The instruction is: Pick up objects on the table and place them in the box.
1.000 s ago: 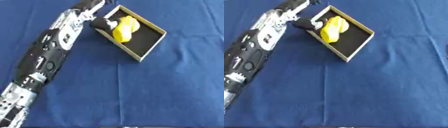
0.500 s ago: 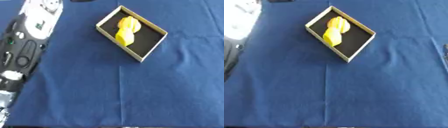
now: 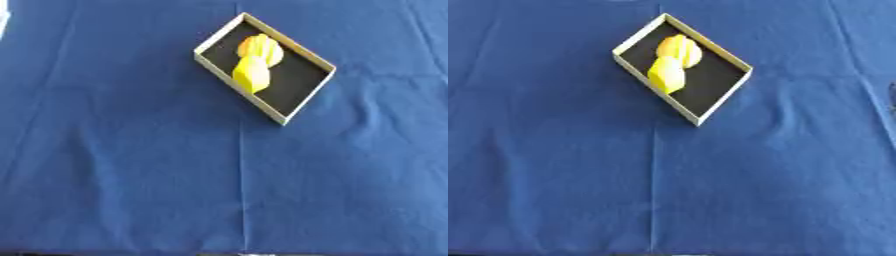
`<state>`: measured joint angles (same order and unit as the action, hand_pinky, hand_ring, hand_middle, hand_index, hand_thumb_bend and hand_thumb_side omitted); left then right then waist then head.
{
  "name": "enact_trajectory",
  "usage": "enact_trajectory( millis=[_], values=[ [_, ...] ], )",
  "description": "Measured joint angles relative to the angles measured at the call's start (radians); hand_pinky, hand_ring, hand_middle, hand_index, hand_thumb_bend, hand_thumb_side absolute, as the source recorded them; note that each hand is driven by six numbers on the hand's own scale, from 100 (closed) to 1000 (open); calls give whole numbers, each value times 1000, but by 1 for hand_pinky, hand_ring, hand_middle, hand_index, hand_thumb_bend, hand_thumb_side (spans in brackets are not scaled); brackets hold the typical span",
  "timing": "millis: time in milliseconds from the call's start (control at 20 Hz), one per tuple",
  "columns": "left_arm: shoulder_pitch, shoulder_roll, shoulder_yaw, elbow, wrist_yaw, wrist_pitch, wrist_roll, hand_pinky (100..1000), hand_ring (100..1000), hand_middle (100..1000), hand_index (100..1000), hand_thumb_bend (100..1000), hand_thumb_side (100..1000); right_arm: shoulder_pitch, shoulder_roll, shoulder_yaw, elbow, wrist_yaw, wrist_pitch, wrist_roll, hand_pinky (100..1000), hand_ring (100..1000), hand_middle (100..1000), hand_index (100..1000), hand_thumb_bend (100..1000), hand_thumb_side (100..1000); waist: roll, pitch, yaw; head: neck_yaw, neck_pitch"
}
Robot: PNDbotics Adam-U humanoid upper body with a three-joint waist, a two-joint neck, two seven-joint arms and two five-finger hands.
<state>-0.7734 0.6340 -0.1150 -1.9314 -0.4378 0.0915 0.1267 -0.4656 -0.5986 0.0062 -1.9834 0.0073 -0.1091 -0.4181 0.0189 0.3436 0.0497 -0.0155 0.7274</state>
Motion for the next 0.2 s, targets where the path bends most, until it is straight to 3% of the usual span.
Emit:
enact_trajectory(
  millis=[200],
  values=[
    [94,33,38,-46,20,-37,178,909,797,764,896,100,509,-2,-4,-7,0,2,-14,-13,832,819,727,804,100,818,-13,3,6,4,-11]
  ],
)
